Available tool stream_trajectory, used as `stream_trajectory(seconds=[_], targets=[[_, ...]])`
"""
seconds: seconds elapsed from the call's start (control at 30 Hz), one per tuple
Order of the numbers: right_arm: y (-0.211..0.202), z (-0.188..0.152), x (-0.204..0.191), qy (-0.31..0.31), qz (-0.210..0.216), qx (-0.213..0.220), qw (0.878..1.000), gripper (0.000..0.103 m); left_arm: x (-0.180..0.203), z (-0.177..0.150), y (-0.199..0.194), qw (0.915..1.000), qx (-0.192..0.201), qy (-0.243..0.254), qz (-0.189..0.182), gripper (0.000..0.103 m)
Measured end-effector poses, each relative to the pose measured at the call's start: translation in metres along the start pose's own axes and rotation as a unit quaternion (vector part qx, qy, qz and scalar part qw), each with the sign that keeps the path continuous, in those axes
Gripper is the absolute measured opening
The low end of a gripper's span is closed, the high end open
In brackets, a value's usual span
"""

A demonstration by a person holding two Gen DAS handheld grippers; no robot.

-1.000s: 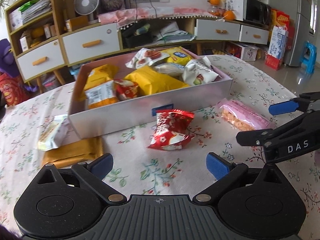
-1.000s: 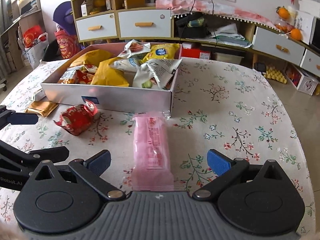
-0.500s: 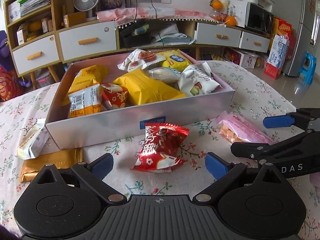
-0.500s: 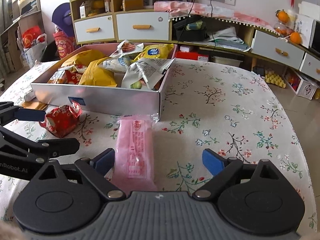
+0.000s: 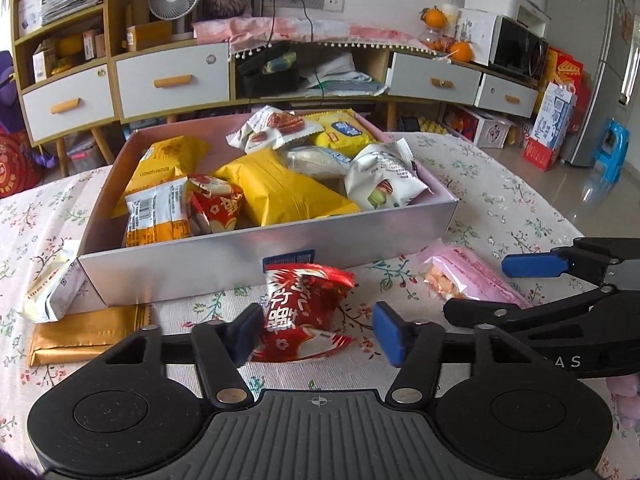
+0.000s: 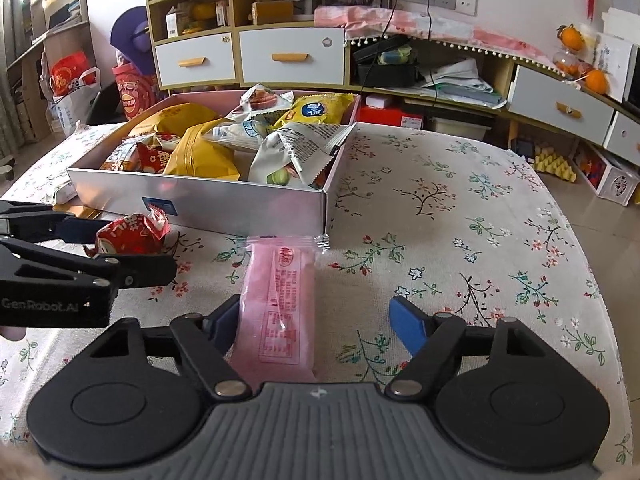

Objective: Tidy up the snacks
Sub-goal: 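Grasp the red candy wrapper with the left tool while the right tool grasps the pink packet, then carry both held snacks over the box and open both tools inside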

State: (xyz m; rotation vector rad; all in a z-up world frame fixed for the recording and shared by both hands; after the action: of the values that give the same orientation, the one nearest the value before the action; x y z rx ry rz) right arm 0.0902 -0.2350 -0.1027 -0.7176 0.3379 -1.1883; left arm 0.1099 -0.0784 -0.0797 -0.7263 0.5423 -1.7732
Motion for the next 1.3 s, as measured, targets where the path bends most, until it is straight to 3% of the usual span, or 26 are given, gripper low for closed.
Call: stream_trajectory(seconds=[0.13, 0.5, 0.67, 1.3], targets=[[0.000, 0.002, -0.001, -0.003, 0.003, -0.001, 1.000, 0.064, 0.001, 0.001, -0.001, 1.0000, -0.006, -0.004, 0.001, 0.044], [-0.003, 0.005, -0.006, -0.005, 0.014, -0.005, 1.000, 0.037, 0.004, 0.004, -0.005, 0.9996, -0.018, -0.019, 0.010, 0.039], [-0.005, 0.007, -0.008, -0.007, 0.016, -0.006, 1.000, 0.030, 0.007, 0.004, -0.007, 0.9996, -0.020, -0.016, 0.008, 0.039], [-0.023, 0.024, -0.010, 0.014, 0.030, 0.019, 0.999, 0.029, -0.007, 0.016, -0.037, 0.9989, 0.002, -0.046, -0.001, 0.038]])
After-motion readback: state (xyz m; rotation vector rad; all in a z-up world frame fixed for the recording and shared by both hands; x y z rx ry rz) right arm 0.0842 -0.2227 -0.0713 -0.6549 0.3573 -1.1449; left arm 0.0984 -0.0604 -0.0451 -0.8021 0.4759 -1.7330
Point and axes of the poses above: each gripper's, at about its wrist camera, not at the fingertips, and y roughly the way its jaws point, x to its right, z to its top, the point moved 3 cm from there along y, roughly the way its jaws point, and after that the axes turned 11 degrees about -y, right-handed, at the moved point
